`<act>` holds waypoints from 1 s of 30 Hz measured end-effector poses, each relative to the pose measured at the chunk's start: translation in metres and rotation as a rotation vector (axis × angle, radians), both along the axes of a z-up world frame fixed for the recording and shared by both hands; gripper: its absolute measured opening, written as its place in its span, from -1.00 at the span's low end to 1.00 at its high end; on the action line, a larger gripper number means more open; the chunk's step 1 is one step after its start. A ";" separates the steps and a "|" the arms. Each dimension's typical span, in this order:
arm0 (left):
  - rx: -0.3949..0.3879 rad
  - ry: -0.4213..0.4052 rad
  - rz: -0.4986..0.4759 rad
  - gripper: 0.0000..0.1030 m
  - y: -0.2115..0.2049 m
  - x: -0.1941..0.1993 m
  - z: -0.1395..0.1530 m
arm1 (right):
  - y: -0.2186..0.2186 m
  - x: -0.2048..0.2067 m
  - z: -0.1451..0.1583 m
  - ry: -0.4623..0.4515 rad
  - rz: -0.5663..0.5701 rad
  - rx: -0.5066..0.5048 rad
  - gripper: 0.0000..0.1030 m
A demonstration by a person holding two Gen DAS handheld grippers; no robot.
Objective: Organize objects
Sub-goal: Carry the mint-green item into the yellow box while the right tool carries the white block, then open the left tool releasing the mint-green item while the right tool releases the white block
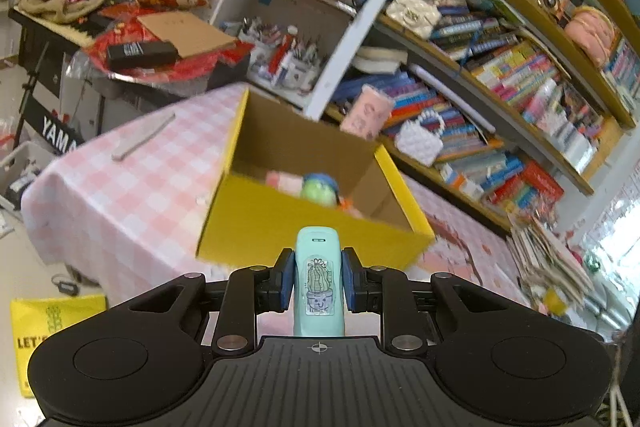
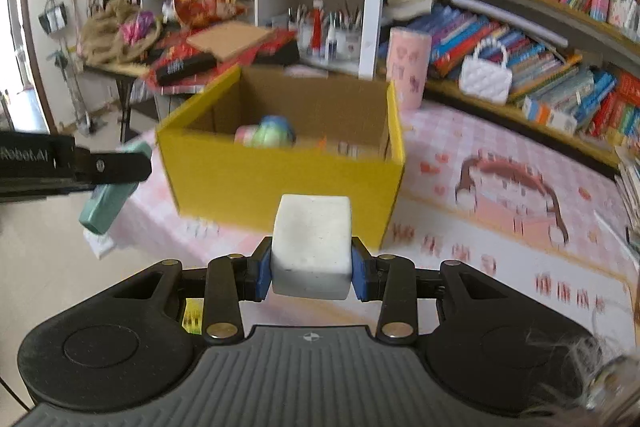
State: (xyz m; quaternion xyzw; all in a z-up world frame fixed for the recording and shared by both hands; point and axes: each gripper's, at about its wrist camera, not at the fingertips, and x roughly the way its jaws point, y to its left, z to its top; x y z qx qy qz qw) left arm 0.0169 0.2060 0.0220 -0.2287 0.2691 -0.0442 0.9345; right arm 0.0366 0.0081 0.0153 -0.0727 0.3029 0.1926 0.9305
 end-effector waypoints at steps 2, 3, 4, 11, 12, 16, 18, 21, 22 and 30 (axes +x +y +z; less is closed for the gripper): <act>-0.001 -0.022 0.028 -0.56 0.005 0.012 0.005 | 0.002 0.014 0.009 -0.036 0.007 0.016 -0.30; -0.005 -0.032 0.044 -0.56 0.008 0.018 0.008 | 0.003 0.023 0.013 -0.051 0.012 0.021 -0.30; -0.012 -0.038 0.056 -0.56 0.011 0.024 0.010 | 0.004 0.031 0.016 -0.059 0.016 0.025 -0.30; 0.010 -0.044 0.114 -0.56 0.012 0.070 0.009 | 0.013 0.093 0.018 -0.061 0.042 0.032 -0.30; 0.014 -0.039 0.123 -0.56 0.011 0.077 0.008 | 0.015 0.101 0.016 -0.053 0.055 0.028 -0.30; 0.028 0.000 0.148 -0.56 0.007 0.101 -0.002 | 0.022 0.129 0.003 -0.004 0.103 0.009 -0.30; 0.040 0.024 0.156 -0.56 0.004 0.110 -0.007 | 0.026 0.140 -0.003 0.025 0.125 0.006 -0.30; 0.065 0.058 0.164 -0.55 0.000 0.120 -0.014 | 0.030 0.150 -0.011 0.054 0.151 0.007 -0.30; 0.075 0.072 0.167 -0.55 -0.001 0.122 -0.016 | 0.030 0.152 -0.013 0.063 0.157 0.010 -0.30; 0.109 0.099 0.171 -0.52 -0.010 0.125 -0.017 | 0.033 0.162 -0.021 0.121 0.188 0.013 -0.25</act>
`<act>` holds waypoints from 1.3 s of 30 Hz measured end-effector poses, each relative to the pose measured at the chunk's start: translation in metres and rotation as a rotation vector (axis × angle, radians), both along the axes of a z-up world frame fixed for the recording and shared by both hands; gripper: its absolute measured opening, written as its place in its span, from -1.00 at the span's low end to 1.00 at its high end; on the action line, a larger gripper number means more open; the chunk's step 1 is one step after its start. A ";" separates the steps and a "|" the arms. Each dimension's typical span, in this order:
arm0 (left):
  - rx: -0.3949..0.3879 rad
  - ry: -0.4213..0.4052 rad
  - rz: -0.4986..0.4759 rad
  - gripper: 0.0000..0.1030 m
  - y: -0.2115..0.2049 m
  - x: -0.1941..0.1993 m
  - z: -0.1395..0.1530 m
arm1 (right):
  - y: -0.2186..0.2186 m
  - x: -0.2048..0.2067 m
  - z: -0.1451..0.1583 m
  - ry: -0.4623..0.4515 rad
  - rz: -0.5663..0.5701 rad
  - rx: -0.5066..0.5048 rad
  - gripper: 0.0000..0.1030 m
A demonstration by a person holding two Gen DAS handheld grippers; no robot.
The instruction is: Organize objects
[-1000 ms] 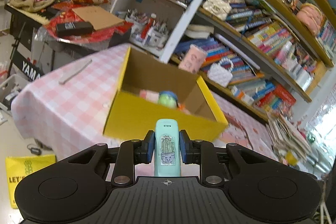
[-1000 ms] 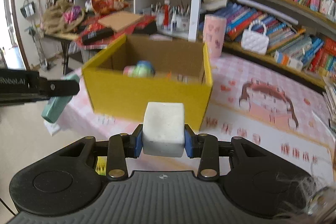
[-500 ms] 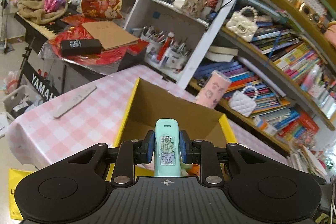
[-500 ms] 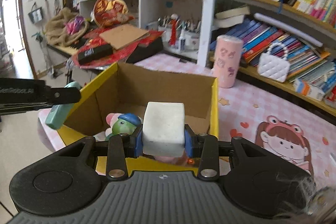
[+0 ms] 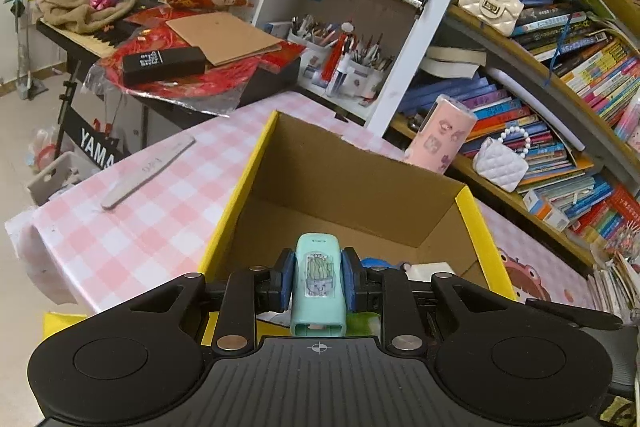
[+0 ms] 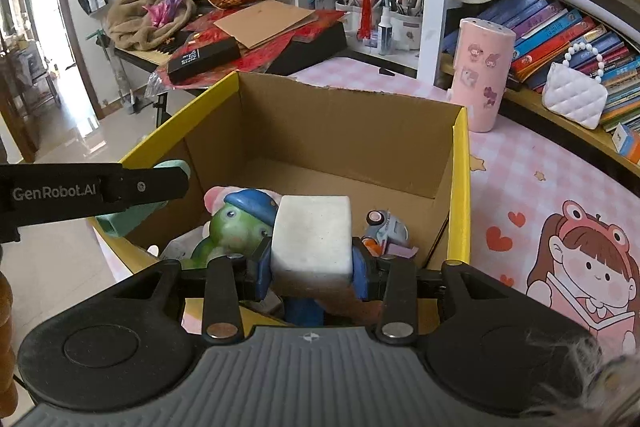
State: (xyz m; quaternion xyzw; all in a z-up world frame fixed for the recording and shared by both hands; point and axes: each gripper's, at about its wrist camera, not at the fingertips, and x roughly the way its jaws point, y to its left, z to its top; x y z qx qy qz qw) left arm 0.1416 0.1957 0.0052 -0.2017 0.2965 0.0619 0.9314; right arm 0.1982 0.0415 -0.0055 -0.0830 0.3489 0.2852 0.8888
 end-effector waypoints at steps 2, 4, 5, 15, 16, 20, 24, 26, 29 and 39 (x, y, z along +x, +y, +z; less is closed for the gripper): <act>0.006 -0.009 0.000 -0.50 -0.001 -0.002 0.003 | -0.001 -0.002 0.003 -0.013 -0.002 0.009 -0.10; 0.014 -0.029 0.006 -0.40 -0.001 -0.005 0.009 | -0.003 -0.007 0.009 -0.041 -0.008 0.013 -0.01; 0.019 -0.043 0.008 -0.27 -0.001 -0.008 0.013 | -0.003 -0.009 0.012 -0.053 -0.010 0.016 0.00; 0.079 -0.191 -0.017 0.48 -0.008 -0.041 0.054 | -0.025 -0.054 0.049 -0.223 -0.180 0.060 0.30; 0.085 -0.202 -0.023 0.61 -0.009 -0.046 0.057 | -0.028 -0.060 0.051 -0.235 -0.210 0.063 0.34; 0.093 -0.218 -0.044 0.87 -0.014 -0.065 0.058 | -0.040 -0.088 0.051 -0.265 -0.319 0.056 0.49; 0.105 -0.177 -0.068 0.94 -0.020 -0.083 0.047 | -0.054 -0.121 0.040 -0.263 -0.431 0.034 0.61; 0.119 -0.150 -0.074 0.97 -0.024 -0.091 0.040 | -0.061 -0.134 0.033 -0.250 -0.481 0.019 0.62; 0.152 -0.109 -0.082 1.00 -0.032 -0.104 0.027 | -0.073 -0.156 0.021 -0.232 -0.551 -0.003 0.63; 0.184 0.008 -0.231 1.00 -0.069 -0.124 -0.003 | -0.108 -0.220 -0.013 -0.178 -0.718 -0.083 0.79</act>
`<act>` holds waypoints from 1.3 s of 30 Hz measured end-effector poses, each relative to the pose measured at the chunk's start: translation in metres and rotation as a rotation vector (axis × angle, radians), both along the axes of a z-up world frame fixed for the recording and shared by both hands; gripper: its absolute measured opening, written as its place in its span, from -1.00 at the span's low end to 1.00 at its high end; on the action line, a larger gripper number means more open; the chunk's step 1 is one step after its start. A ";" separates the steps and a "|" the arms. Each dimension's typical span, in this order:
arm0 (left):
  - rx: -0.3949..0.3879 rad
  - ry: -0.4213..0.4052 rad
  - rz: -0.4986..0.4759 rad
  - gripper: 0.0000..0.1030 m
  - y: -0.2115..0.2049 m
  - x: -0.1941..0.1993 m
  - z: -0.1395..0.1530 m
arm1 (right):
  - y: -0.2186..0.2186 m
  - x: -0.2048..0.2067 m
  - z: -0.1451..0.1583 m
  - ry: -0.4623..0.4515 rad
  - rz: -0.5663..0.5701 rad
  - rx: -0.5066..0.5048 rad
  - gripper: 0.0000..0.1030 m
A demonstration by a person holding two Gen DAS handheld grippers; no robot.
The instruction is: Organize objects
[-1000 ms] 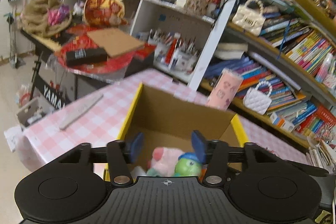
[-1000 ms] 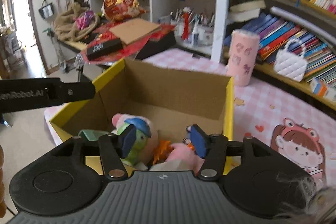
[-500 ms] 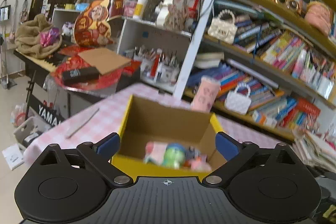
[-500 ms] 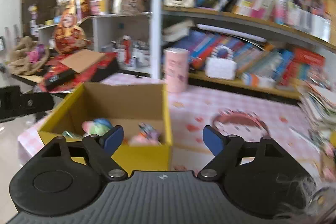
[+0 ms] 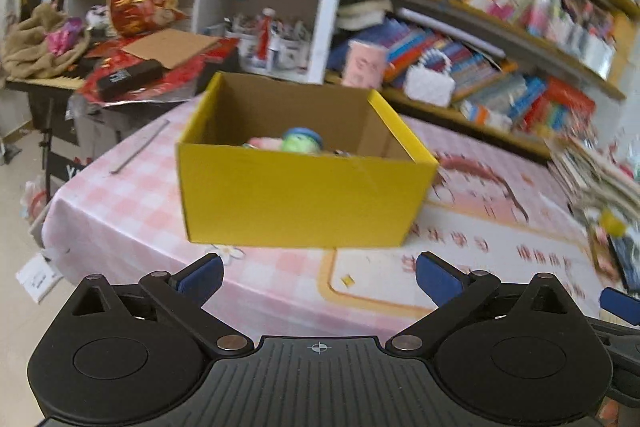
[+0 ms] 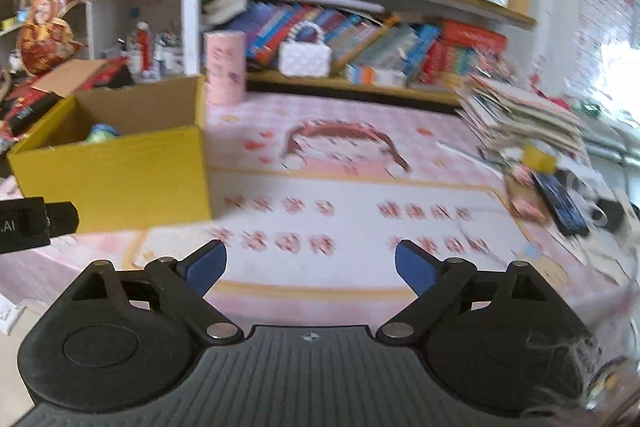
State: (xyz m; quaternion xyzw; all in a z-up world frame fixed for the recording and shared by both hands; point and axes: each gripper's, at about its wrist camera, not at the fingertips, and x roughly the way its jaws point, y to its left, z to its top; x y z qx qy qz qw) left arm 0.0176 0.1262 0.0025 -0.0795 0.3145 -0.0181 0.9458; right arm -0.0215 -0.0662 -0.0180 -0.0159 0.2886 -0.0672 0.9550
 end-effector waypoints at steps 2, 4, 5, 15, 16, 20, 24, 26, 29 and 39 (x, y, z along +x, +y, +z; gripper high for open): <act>0.019 0.010 -0.024 1.00 -0.009 -0.001 -0.002 | -0.007 -0.004 -0.002 0.014 -0.040 0.003 0.84; 0.038 0.019 -0.051 1.00 -0.018 -0.003 -0.004 | -0.014 -0.008 -0.003 0.023 -0.076 0.005 0.90; 0.046 0.025 -0.066 1.00 -0.023 -0.004 -0.006 | -0.016 -0.009 -0.003 0.026 -0.087 0.006 0.90; 0.100 0.045 -0.157 1.00 -0.059 -0.005 -0.009 | -0.041 -0.020 -0.004 0.045 -0.153 0.016 1.00; 0.107 0.047 -0.162 1.00 -0.062 -0.004 -0.009 | -0.043 -0.020 -0.003 0.044 -0.161 0.018 1.00; 0.137 0.055 -0.177 1.00 -0.073 -0.005 -0.008 | -0.048 -0.020 -0.002 0.047 -0.176 0.021 1.00; 0.146 0.059 -0.183 1.00 -0.079 -0.006 -0.007 | -0.050 -0.020 -0.001 0.056 -0.179 0.021 1.00; 0.148 0.059 -0.176 1.00 -0.079 -0.007 -0.007 | -0.050 -0.020 -0.001 0.056 -0.175 0.020 1.00; 0.149 0.060 -0.158 1.00 -0.078 -0.008 -0.006 | -0.050 -0.021 0.000 0.057 -0.170 0.019 1.00; 0.148 0.061 -0.145 1.00 -0.075 -0.013 -0.005 | -0.049 -0.025 0.000 0.061 -0.164 0.025 1.00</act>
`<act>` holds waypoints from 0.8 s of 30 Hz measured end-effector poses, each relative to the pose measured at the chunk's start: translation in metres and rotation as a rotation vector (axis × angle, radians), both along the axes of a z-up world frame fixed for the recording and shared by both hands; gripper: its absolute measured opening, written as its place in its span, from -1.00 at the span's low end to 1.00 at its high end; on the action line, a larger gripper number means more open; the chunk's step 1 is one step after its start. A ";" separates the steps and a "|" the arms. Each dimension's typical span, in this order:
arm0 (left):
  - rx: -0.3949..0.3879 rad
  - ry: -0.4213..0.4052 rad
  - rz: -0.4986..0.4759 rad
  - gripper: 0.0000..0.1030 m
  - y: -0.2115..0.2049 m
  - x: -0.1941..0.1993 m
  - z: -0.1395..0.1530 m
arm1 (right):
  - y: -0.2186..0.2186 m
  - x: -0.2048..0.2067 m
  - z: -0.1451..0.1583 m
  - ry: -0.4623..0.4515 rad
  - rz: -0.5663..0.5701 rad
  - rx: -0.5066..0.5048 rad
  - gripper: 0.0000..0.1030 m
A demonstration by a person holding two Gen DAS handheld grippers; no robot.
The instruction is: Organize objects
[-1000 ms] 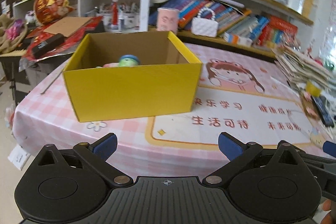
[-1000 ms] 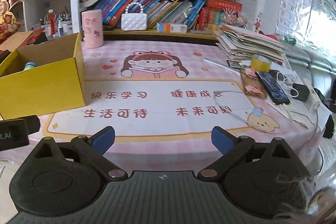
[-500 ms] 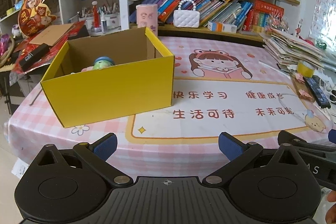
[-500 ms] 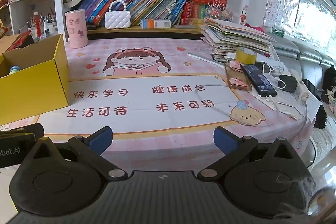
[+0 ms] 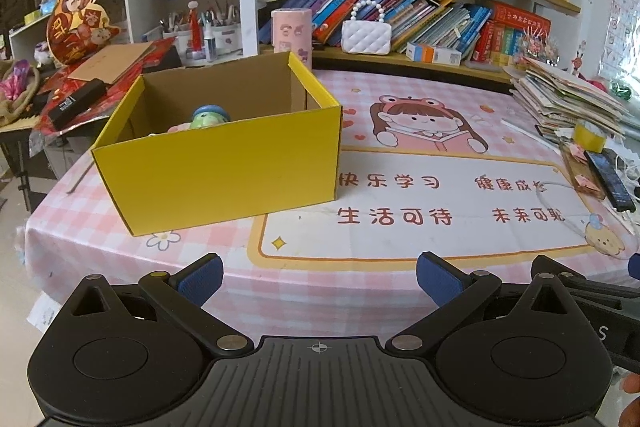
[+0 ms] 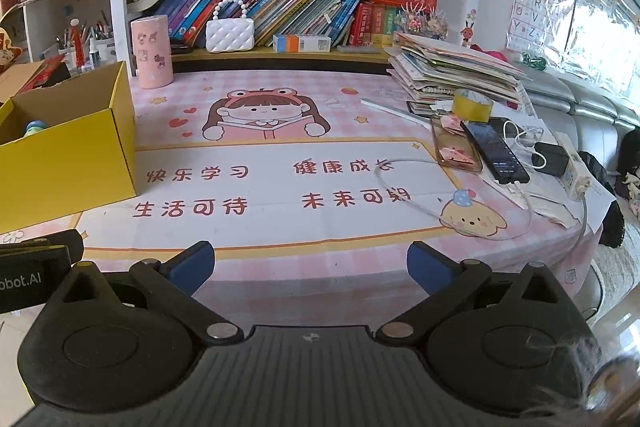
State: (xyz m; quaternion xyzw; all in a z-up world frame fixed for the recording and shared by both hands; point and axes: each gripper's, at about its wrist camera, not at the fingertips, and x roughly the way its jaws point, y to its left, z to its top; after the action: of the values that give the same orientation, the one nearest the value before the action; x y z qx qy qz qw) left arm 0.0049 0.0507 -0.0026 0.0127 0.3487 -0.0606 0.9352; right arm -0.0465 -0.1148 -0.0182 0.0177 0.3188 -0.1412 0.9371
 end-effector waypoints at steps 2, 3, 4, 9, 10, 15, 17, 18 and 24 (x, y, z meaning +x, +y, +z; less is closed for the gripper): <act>0.003 0.004 0.005 1.00 0.001 -0.001 0.000 | 0.000 -0.001 0.000 0.000 0.000 0.004 1.00; 0.005 0.006 0.007 1.00 0.001 -0.001 -0.001 | 0.000 -0.002 0.000 0.000 0.002 0.006 1.00; 0.008 0.008 0.010 1.00 0.001 -0.002 -0.001 | 0.000 -0.002 -0.001 0.001 0.004 0.008 1.00; 0.028 0.009 0.018 1.00 -0.001 -0.006 -0.002 | 0.000 -0.005 -0.002 0.008 0.013 0.010 1.00; 0.029 0.009 0.016 1.00 -0.001 -0.007 -0.002 | 0.000 -0.005 -0.002 0.010 0.012 0.011 1.00; 0.028 0.015 0.013 1.00 -0.001 -0.009 -0.003 | -0.001 -0.006 -0.003 0.017 0.009 0.010 1.00; 0.024 0.018 0.016 1.00 -0.001 -0.009 -0.003 | 0.000 -0.006 -0.003 0.016 0.009 0.011 1.00; 0.024 0.019 0.016 1.00 0.000 -0.009 -0.003 | -0.001 -0.006 -0.003 0.017 0.010 0.011 1.00; 0.020 0.026 0.024 1.00 0.001 -0.010 -0.005 | 0.000 -0.006 -0.004 0.023 0.015 0.012 1.00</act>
State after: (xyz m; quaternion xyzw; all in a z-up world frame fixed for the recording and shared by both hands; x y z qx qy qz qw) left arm -0.0048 0.0517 -0.0072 0.0170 0.3617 -0.0459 0.9310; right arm -0.0522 -0.1152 -0.0221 0.0194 0.3307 -0.1325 0.9342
